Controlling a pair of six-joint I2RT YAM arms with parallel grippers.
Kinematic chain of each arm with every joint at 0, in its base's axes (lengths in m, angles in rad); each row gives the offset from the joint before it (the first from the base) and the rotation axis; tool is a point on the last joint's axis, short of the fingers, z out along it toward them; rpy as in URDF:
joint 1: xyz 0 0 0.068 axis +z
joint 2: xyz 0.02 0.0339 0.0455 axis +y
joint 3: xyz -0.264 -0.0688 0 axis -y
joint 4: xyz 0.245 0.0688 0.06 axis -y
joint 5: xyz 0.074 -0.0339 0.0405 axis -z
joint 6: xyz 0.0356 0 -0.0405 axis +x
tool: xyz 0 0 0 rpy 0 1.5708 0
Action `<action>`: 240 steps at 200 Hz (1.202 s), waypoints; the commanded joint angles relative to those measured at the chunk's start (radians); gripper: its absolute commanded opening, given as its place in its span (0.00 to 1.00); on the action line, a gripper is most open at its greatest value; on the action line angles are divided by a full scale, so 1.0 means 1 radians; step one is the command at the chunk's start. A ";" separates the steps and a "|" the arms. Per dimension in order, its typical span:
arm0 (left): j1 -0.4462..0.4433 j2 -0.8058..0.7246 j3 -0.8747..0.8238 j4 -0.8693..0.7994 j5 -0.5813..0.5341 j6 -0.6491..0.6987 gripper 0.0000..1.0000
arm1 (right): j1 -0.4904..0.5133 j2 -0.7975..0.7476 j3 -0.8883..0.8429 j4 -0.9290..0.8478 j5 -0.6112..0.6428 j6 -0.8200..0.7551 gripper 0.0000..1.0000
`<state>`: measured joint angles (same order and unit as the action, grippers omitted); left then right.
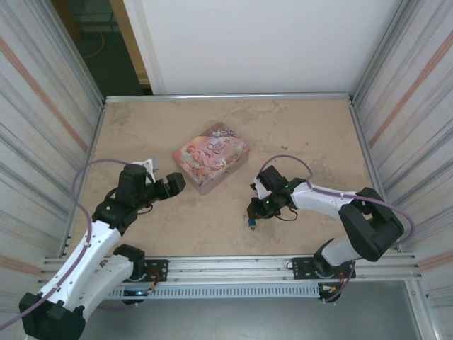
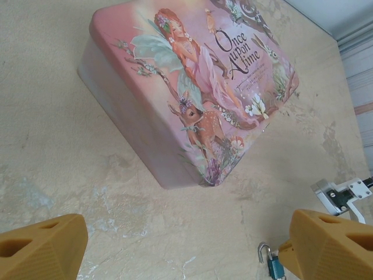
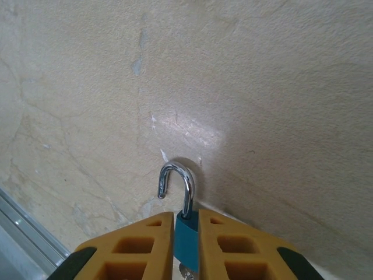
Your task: Unlock the padlock with the key
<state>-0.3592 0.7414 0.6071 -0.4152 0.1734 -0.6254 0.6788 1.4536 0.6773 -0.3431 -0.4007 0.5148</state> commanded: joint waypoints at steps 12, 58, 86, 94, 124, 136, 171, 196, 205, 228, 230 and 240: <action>0.014 -0.026 0.031 0.000 -0.008 0.026 0.90 | -0.004 -0.056 0.035 -0.060 0.038 -0.021 0.22; 0.017 -0.068 0.036 -0.016 -0.016 0.047 0.90 | -0.009 -0.143 0.042 -0.111 0.071 -0.044 0.28; 0.020 -0.103 0.042 -0.023 -0.027 0.065 0.91 | -0.030 -0.204 0.049 -0.150 0.102 -0.067 0.32; 0.020 -0.112 0.044 -0.026 -0.032 0.074 0.91 | -0.038 -0.225 0.050 -0.155 0.107 -0.072 0.33; 0.024 -0.143 0.052 -0.040 -0.063 0.096 0.91 | -0.084 -0.305 0.056 -0.163 0.131 -0.101 0.38; 0.024 -0.153 0.052 -0.041 -0.079 0.105 0.91 | -0.103 -0.336 0.059 -0.162 0.145 -0.113 0.40; 0.028 -0.171 0.061 -0.047 -0.135 0.150 0.93 | -0.166 -0.432 0.056 -0.139 0.185 -0.146 0.48; 0.029 -0.175 0.083 -0.053 -0.217 0.200 0.99 | -0.230 -0.512 0.018 -0.084 0.186 -0.157 0.55; 0.030 -0.175 0.089 -0.050 -0.256 0.221 0.99 | -0.257 -0.536 0.002 -0.067 0.190 -0.161 0.58; 0.029 -0.180 0.091 -0.026 -0.342 0.274 0.99 | -0.316 -0.591 -0.030 -0.038 0.207 -0.175 0.65; 0.029 -0.180 0.090 -0.022 -0.348 0.279 0.99 | -0.322 -0.596 -0.032 -0.037 0.208 -0.176 0.66; 0.032 -0.182 0.087 -0.005 -0.376 0.302 0.99 | -0.348 -0.618 -0.042 -0.030 0.220 -0.182 0.71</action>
<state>-0.3351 0.5766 0.6678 -0.4629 -0.0753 -0.4160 0.3805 0.8829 0.6704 -0.4076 -0.2192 0.3691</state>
